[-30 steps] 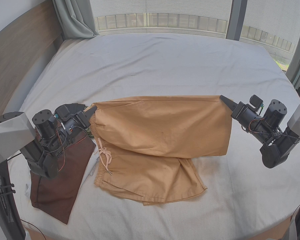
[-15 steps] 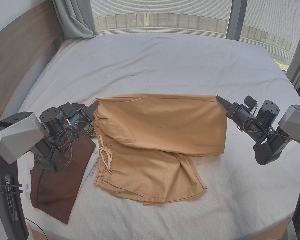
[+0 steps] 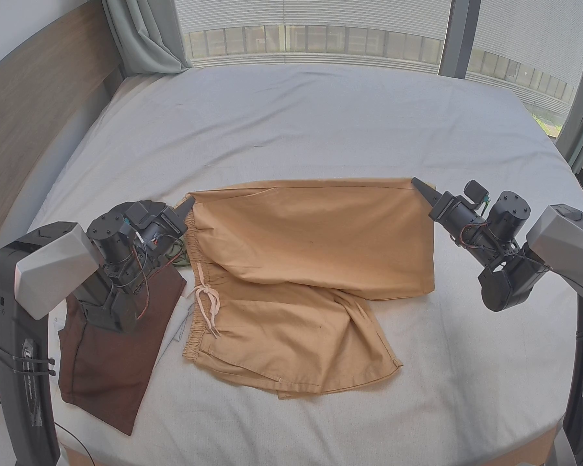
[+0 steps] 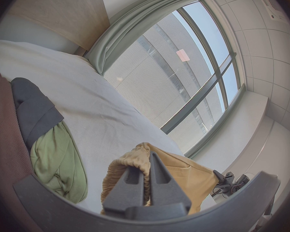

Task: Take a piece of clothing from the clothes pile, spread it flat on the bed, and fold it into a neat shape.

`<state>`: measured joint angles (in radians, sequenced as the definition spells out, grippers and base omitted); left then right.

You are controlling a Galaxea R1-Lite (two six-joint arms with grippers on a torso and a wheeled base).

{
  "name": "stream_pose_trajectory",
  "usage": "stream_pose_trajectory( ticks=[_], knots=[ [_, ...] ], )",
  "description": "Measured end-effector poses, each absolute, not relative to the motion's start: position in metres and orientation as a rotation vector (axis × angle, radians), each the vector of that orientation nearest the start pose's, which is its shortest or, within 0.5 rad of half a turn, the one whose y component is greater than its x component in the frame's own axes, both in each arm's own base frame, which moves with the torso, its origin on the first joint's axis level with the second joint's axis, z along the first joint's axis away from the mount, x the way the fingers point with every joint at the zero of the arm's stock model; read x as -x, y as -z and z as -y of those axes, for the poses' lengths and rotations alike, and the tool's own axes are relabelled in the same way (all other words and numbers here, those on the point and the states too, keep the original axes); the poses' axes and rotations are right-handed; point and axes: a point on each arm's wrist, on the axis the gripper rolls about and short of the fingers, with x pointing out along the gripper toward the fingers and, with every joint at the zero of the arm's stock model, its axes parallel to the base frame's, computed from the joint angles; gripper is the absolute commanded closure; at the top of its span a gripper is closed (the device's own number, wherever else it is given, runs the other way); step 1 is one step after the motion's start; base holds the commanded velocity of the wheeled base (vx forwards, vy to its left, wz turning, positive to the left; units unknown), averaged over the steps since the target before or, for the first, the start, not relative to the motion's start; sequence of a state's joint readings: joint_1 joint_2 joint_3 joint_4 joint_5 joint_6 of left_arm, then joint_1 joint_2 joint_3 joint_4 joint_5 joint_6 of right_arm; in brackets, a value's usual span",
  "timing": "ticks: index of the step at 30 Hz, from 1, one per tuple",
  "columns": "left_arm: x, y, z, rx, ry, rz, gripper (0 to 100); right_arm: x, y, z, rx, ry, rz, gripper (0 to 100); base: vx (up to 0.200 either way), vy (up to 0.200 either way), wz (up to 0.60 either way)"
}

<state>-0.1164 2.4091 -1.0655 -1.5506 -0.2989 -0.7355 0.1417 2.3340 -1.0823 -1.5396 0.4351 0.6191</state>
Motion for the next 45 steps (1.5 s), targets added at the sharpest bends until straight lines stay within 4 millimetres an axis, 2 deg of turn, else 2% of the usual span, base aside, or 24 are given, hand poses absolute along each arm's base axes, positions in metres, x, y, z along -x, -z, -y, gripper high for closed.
stream_pose_trajectory(
  ticks=[17, 18, 19, 20, 30, 38, 45],
  knots=[
    [-0.441, -0.06, 0.058, 0.704, 0.475, 0.051, 100, -0.445, -0.09, -0.071, -0.559, -0.644, 0.12, 100, 0.0, 0.0, 0.0],
    [-0.441, -0.06, 0.058, 0.704, 0.476, 0.052, 0, -0.446, -0.09, -0.071, -0.56, -0.645, 0.121, 100, 0.0, 0.0, 0.0],
    [-0.442, -0.06, 0.059, 0.704, 0.476, 0.053, 0, -0.446, -0.089, -0.071, -0.562, -0.644, 0.119, 100, 0.0, 0.0, 0.0],
    [-0.442, -0.06, 0.059, 0.704, 0.477, 0.054, 0, -0.447, -0.089, -0.071, -0.564, -0.644, 0.116, 0, 0.0, 0.0, 0.0],
    [-0.444, -0.053, 0.059, 0.768, 0.472, -0.001, 0, -0.45, -0.084, -0.067, -0.566, -0.627, 0.112, 0, 0.0, 0.0, 0.0],
    [-0.436, -0.045, 0.055, 0.774, 0.446, -0.047, 0, -0.433, -0.075, -0.069, -0.565, -0.614, 0.05, 0, 0.0, 0.0, 0.0],
    [-0.415, -0.046, 0.052, 0.768, 0.441, -0.088, 0, -0.41, -0.079, -0.074, -0.566, -0.619, -0.007, 0, 0.0, 0.0, 0.0]
  ],
)
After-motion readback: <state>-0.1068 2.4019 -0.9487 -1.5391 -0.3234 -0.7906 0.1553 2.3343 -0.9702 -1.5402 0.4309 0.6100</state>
